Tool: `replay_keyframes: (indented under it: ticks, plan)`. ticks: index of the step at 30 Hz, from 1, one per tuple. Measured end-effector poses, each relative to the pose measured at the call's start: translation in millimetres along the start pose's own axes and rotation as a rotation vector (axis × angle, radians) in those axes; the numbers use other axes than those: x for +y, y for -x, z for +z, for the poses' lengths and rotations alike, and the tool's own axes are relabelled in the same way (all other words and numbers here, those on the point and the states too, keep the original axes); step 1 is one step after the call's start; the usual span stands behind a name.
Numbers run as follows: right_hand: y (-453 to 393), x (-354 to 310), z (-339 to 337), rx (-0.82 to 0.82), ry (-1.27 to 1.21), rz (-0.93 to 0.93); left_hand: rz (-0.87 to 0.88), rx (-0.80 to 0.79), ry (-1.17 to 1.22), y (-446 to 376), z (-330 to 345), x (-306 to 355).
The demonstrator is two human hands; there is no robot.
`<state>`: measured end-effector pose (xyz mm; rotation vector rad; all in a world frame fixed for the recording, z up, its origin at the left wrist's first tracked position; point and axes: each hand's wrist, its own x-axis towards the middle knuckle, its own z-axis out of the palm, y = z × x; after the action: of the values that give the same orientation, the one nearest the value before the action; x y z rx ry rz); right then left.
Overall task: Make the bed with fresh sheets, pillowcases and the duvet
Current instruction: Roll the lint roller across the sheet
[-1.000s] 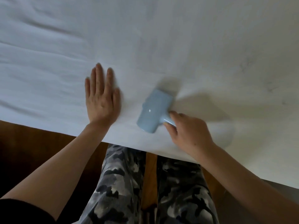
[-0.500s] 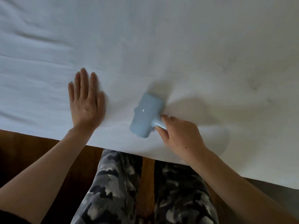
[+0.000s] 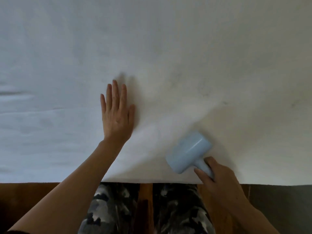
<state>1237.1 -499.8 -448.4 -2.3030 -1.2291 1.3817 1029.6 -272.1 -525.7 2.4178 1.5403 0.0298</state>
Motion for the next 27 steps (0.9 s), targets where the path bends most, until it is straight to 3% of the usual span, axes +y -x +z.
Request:
replay_keyframes:
  ticks: [6,12,20,27]
  plan:
    - [9,24,-12,-0.063,-0.264,0.29,0.032,-0.027,-0.002,-28,12,35]
    - [-30,-17,-8,-0.001,-0.294,0.276,-0.029,-0.013,-0.034,-16,20,18]
    - [-165,-130,-22,0.174,-0.265,0.229,-0.046,-0.02,-0.008,-17,22,14]
    - [-257,-193,-45,0.203,-0.321,0.191,-0.043,-0.006,-0.011,-18,24,14]
